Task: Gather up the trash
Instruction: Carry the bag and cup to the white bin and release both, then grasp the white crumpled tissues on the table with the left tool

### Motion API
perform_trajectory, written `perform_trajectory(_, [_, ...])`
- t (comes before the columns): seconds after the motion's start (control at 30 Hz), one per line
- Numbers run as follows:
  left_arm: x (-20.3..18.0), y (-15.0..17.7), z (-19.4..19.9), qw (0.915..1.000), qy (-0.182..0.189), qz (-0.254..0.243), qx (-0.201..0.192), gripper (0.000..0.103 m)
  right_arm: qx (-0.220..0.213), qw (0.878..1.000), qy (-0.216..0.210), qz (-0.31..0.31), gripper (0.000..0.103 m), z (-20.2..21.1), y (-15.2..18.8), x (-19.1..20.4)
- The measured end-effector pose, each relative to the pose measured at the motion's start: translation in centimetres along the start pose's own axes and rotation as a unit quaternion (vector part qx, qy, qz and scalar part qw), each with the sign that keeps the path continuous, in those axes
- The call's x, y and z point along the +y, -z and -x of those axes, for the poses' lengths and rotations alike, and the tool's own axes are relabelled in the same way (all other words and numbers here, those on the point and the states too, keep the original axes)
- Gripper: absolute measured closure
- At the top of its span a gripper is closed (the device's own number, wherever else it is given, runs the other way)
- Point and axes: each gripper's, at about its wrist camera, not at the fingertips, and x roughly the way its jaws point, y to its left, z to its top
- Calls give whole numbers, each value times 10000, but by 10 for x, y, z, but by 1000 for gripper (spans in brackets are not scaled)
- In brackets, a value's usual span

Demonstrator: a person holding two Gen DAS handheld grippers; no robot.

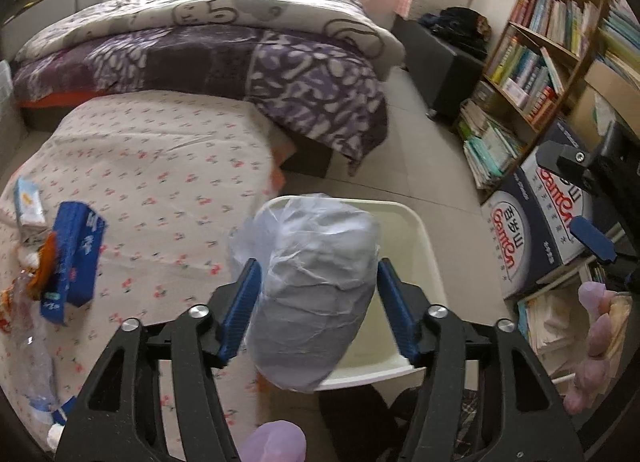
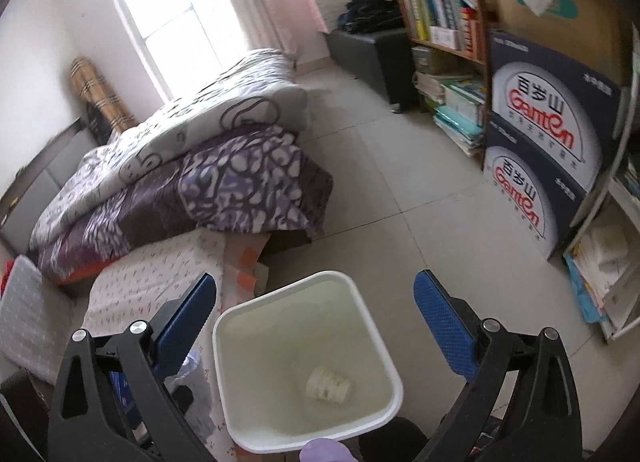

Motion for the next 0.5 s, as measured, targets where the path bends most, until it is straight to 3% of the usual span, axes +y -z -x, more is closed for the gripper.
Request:
perform_trajectory(0.03, [-2, -1, 0, 10000, 7, -29, -4, 30, 2, 10000, 13, -46, 7, 0, -1, -3])
perform_trajectory(0.13, [-10, -2, 0, 9999, -3, -129, -41, 22, 10, 10000, 28, -73, 7, -1, -2, -6])
perform_trajectory(0.5, [23, 4, 14, 9986, -501, -136, -56, 15, 64, 9988, -70, 483, 7, -2, 13, 24])
